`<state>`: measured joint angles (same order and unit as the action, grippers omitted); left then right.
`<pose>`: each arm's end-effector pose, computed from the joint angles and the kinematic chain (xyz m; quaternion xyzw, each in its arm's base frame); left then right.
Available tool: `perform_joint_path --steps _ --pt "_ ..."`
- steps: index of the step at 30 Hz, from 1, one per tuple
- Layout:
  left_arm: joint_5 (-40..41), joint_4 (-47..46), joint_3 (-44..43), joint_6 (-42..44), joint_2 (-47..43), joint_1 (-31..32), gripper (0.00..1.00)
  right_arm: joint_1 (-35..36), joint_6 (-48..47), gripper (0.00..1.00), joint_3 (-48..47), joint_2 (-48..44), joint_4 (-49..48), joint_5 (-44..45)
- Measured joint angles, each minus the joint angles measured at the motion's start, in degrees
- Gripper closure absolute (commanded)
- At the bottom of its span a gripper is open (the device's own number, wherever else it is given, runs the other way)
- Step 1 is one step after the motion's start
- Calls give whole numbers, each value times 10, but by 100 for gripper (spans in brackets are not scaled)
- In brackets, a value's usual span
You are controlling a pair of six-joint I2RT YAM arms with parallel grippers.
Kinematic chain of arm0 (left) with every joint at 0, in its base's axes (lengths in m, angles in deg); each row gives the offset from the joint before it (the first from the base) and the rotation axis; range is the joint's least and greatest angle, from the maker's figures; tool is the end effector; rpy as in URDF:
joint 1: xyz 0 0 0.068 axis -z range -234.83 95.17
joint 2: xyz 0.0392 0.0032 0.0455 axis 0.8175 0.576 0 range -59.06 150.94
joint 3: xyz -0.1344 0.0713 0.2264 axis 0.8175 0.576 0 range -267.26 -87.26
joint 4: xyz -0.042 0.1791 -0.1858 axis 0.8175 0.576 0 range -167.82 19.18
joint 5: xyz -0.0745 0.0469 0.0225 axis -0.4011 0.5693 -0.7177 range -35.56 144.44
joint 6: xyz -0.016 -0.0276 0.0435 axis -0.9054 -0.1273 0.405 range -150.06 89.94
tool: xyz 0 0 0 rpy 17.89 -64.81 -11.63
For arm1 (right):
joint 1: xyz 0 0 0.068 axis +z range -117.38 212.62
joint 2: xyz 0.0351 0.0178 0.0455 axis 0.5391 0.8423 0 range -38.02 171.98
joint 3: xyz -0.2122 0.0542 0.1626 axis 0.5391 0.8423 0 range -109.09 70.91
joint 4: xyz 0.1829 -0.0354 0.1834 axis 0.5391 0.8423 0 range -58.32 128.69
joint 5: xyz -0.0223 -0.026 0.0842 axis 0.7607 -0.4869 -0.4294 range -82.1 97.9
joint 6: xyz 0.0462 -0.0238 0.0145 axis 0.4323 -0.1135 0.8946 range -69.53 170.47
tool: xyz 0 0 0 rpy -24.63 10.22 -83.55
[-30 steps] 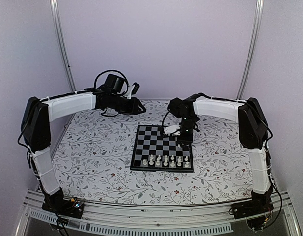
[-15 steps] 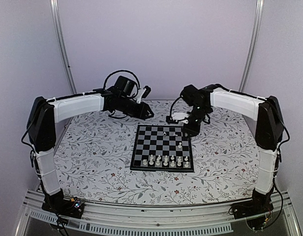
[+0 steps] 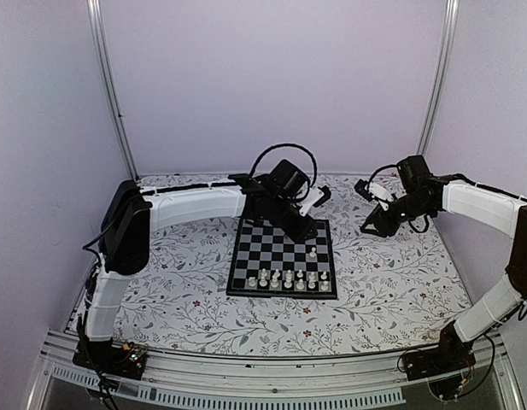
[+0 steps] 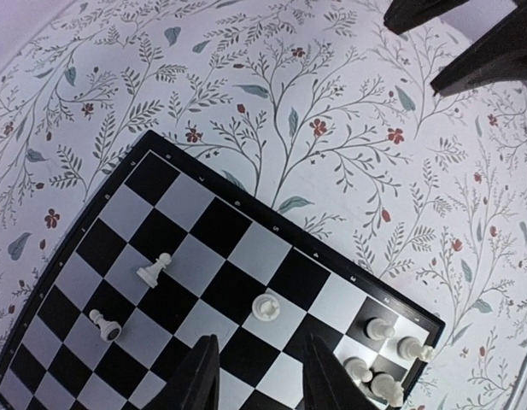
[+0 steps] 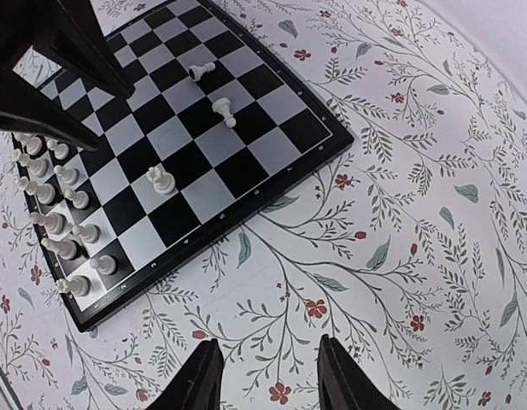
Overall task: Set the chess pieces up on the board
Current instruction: Pick up the chess piece from the chessboard.
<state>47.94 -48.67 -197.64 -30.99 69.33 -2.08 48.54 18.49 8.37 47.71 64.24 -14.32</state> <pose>0.3053 -0.4082 0.2214 0.4248 0.8269 -0.2117 0.3015 0.2938 0.0978 0.2469 -0.4326 0.8339 0.1419 0.3119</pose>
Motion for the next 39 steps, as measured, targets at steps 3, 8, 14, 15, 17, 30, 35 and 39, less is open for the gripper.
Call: perform_joint_path --steps 3,8,14,15,17,30,35,39 --pt "13 19 -31 7 32 6 63 -5 8 60 17 0 -19 -11" --pt "16 40 -68 7 79 7 63 -6 12 59 19 2 -50 -22" --pt "11 55 -84 7 106 7 63 -6 12 59 19 14 -61 -24" --pt "10 56 -87 7 110 7 63 -6 12 59 19 15 -61 -24" --pt "6 56 -96 7 116 7 64 -6 12 59 19 15 -61 -24" --pt "-10 59 -119 0 132 7 70 -6 11 59 19 22 -61 -24" --pt "-22 58 -125 -2 137 7 69 -6 11 59 19 26 -61 -24" --pt "-23 55 -125 -7 137 7 66 -6 11 59 19 27 -61 -24"
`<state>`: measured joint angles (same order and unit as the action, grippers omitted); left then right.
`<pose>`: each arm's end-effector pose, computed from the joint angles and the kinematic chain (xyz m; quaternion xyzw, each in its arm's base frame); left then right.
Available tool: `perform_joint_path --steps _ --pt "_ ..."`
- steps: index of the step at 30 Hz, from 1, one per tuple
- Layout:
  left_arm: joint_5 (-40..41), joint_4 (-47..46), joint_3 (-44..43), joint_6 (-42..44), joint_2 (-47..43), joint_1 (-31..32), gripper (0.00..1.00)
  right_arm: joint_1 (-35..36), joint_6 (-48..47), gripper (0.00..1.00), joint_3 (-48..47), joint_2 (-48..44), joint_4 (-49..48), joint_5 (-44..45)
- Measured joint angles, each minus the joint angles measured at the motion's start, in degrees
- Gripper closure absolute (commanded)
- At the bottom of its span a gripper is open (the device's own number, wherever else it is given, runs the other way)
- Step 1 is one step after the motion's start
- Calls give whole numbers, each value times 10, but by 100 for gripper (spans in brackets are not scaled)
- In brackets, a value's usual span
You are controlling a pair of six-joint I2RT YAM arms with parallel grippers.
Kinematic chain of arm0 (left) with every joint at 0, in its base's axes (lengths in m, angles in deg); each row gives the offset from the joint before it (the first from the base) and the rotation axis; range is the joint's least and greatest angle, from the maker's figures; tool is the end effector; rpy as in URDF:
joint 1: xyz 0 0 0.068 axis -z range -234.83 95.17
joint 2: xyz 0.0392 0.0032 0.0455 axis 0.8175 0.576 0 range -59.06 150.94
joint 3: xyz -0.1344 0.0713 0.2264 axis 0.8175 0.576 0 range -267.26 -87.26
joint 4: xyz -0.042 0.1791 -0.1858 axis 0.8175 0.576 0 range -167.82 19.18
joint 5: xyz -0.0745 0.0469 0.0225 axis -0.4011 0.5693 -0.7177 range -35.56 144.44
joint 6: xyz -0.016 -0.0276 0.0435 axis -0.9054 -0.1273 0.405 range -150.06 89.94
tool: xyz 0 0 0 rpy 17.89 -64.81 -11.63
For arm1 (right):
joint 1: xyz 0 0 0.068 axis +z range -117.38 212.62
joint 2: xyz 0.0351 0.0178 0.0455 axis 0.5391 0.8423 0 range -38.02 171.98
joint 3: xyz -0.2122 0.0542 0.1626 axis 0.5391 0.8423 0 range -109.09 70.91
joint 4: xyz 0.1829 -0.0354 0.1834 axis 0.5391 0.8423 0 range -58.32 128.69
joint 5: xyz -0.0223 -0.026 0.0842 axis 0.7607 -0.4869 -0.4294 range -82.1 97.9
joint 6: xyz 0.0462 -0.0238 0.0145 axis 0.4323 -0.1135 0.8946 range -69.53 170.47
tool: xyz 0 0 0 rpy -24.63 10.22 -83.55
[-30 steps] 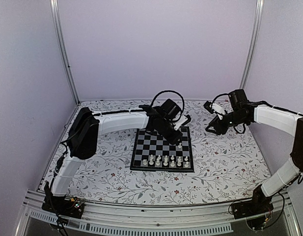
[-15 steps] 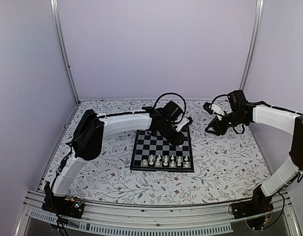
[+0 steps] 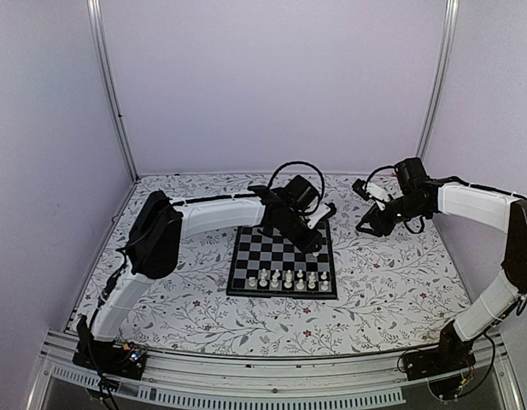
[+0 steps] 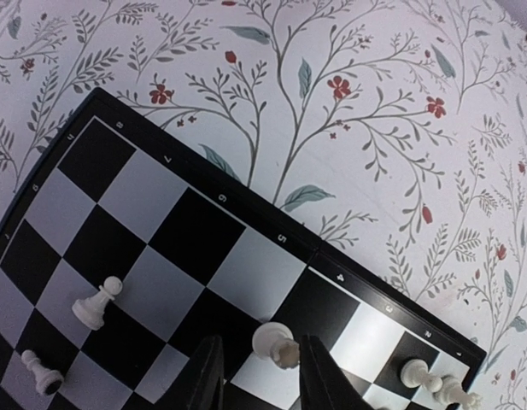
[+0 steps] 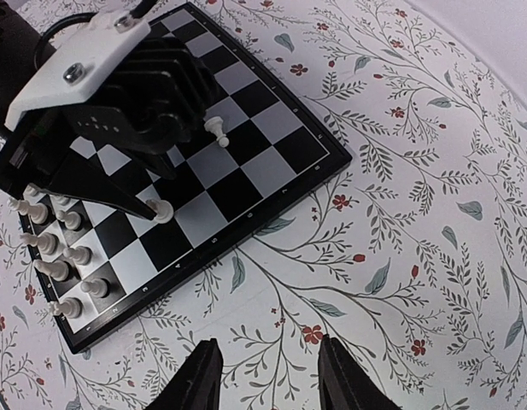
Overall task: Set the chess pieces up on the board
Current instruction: Pick up the chess piece from the chessboard.
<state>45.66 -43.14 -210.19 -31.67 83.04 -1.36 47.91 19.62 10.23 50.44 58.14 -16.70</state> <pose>0.3193 -0.4401 0.1637 0.4359 0.8420 -0.2075 0.2407 0.3045 0.0986 0.2299 -0.4246 0.8298 0.1602 0.3247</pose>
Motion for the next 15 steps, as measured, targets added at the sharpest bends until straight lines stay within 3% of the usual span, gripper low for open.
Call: perform_joint_path --steps 15 --pt "-5 -28 26 -15 -16 0 62 0 0 59 0 2 0 0"
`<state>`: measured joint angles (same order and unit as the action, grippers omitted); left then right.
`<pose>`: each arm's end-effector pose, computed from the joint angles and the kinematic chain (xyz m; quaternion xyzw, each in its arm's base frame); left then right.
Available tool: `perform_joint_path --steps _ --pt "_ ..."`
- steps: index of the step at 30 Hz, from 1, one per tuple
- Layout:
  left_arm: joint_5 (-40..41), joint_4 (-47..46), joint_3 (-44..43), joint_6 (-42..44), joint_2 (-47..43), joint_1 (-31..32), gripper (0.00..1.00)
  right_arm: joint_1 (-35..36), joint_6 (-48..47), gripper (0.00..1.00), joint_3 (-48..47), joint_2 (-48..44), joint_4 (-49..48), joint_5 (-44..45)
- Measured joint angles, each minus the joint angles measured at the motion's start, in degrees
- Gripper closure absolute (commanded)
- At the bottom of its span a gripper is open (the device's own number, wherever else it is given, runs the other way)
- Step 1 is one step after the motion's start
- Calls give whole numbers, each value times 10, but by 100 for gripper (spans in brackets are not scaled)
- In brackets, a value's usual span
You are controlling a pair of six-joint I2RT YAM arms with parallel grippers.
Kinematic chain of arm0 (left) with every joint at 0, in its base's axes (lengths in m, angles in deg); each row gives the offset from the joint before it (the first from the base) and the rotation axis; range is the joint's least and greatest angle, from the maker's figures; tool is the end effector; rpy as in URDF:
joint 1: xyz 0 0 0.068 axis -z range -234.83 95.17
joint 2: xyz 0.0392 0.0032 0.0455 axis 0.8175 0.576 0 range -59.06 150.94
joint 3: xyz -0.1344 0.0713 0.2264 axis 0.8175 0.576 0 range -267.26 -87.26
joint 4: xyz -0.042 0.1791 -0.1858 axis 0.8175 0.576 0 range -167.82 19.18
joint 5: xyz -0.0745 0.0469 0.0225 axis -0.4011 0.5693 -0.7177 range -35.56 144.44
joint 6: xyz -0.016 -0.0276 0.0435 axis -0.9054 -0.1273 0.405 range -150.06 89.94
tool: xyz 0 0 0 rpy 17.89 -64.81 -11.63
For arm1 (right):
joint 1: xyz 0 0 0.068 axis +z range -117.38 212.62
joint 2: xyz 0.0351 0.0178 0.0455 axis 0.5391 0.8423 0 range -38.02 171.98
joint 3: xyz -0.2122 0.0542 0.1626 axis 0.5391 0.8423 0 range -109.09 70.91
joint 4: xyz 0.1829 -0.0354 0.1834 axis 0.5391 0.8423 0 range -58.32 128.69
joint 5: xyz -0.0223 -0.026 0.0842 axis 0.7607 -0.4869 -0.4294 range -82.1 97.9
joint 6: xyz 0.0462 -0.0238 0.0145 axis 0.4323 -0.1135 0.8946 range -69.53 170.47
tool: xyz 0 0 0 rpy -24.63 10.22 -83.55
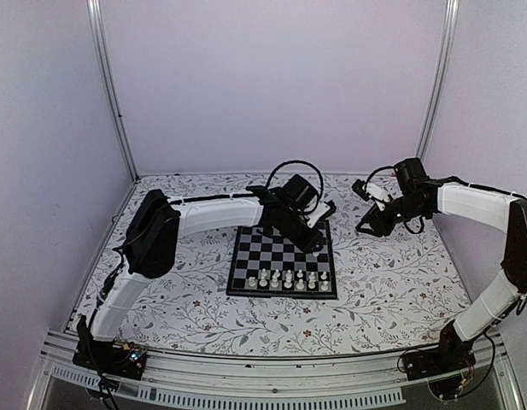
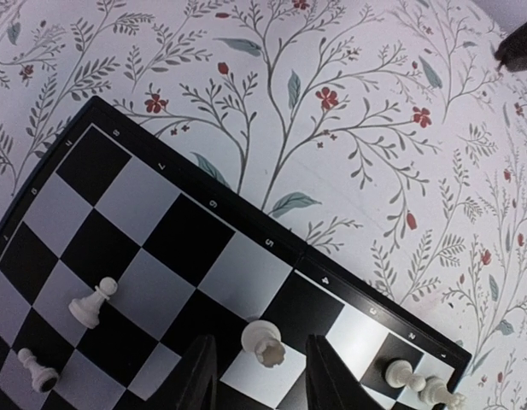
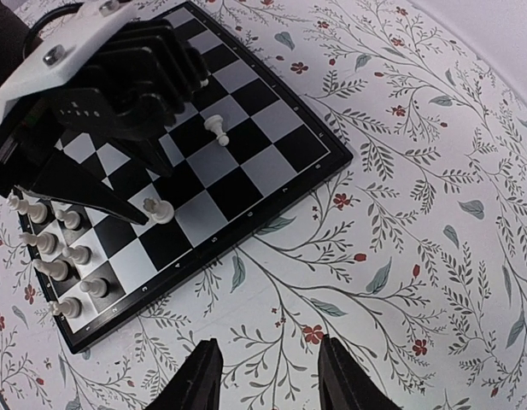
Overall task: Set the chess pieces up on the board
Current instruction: Pick up the chess piece from the chessboard.
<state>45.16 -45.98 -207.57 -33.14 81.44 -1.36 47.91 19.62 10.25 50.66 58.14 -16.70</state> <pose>0.3176 -0.4384 0.1671 0.4251 0.8416 -0.2209 0.2494 0.3049 0.0987 0.2286 -0.4244 0.8306 0.1606 0.3228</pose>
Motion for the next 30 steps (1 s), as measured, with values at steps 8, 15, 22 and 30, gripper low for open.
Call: perform_joint_path --steps 8,15,22,30 --pt "-18 7 -23 0 11 0 64 0 0 59 0 5 0 0" --pt "-18 21 -36 0 35 0 71 0 0 59 0 6 0 0" --pt "-18 33 -38 -2 40 0 88 0 0 59 0 6 0 0" --pt "-3 33 -21 -2 24 -1 93 0 0 59 0 6 0 0"
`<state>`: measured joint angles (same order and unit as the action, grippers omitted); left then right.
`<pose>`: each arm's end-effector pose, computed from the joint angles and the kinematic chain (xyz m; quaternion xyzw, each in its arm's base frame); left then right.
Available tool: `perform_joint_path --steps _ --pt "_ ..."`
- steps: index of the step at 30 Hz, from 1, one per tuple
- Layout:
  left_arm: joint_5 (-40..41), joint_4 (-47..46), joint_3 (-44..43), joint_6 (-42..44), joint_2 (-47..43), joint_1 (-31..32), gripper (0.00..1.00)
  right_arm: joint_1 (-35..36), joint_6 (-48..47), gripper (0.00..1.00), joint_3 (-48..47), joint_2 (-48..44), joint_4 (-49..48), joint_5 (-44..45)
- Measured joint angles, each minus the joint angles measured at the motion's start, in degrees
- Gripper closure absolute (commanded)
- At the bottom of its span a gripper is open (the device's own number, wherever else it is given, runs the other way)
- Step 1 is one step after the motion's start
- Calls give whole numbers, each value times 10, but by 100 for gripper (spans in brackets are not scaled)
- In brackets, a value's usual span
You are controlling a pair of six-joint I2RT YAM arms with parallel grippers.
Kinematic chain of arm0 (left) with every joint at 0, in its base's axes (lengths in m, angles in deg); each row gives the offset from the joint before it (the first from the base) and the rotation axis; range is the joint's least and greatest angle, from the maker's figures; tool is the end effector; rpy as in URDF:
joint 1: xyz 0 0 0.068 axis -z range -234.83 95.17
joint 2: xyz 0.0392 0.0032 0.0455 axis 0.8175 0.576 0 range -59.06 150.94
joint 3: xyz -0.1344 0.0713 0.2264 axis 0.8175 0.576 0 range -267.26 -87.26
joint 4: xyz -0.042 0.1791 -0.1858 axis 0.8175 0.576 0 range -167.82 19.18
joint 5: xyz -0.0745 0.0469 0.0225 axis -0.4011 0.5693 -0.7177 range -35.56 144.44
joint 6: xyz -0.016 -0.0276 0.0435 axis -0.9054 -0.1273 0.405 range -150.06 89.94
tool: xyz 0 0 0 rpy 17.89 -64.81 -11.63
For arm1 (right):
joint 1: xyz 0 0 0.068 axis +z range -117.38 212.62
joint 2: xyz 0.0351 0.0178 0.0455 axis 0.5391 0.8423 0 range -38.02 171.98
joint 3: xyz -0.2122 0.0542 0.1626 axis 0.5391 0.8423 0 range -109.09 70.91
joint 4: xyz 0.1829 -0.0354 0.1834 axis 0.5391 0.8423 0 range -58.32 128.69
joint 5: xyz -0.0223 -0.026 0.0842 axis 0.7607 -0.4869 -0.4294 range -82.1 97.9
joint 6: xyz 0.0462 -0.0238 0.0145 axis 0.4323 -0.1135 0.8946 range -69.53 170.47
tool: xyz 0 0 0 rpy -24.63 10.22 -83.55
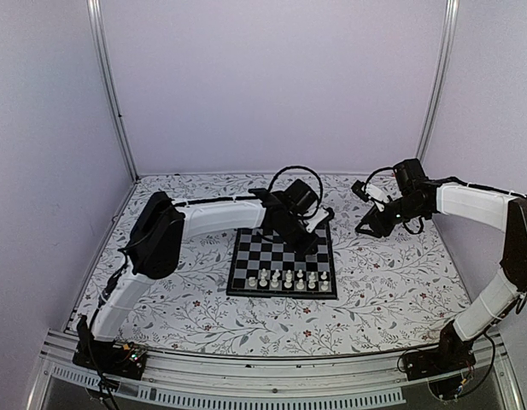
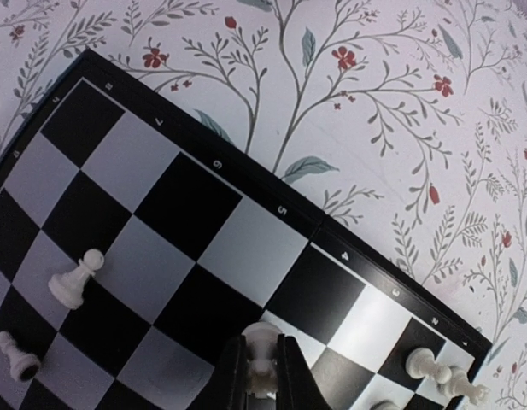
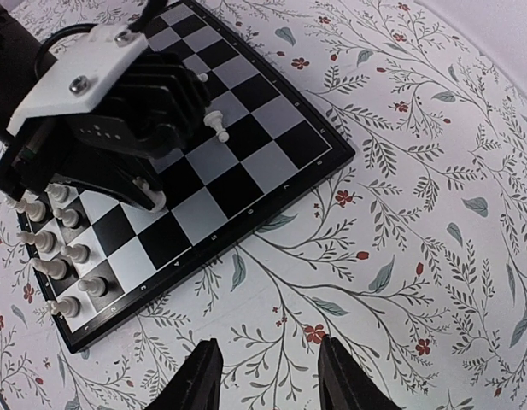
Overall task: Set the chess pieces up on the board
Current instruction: Pick up the chess piece from the chessboard, then place the chess piece on the chessboard.
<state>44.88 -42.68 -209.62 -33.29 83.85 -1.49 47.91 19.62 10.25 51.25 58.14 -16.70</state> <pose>0.3191 -0.4387 0.1527 0.4255 0.8522 -0.2094 0.2211 0.3060 0.0990 0.2255 -0.4241 0.8324 0.1616 0.3181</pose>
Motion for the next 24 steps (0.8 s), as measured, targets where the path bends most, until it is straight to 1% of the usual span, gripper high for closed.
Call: perform_joint_path --steps 3,5,13,16,20,24 --pt "13 8 37 0 -38 -1 93 0 0 59 0 0 0 0" --pt "28 12 77 2 -80 -2 93 0 0 59 0 1 0 0" --pt "85 38 267 4 -280 -8 94 0 0 59 0 3 0 -4" --pt "100 49 338 0 -336 -11 93 0 0 59 0 6 0 -6" --pt "107 64 419 -12 -381 -14 93 0 0 59 0 9 0 -7" --pt "106 70 471 -24 -396 -14 93 0 0 59 0 10 0 -8"
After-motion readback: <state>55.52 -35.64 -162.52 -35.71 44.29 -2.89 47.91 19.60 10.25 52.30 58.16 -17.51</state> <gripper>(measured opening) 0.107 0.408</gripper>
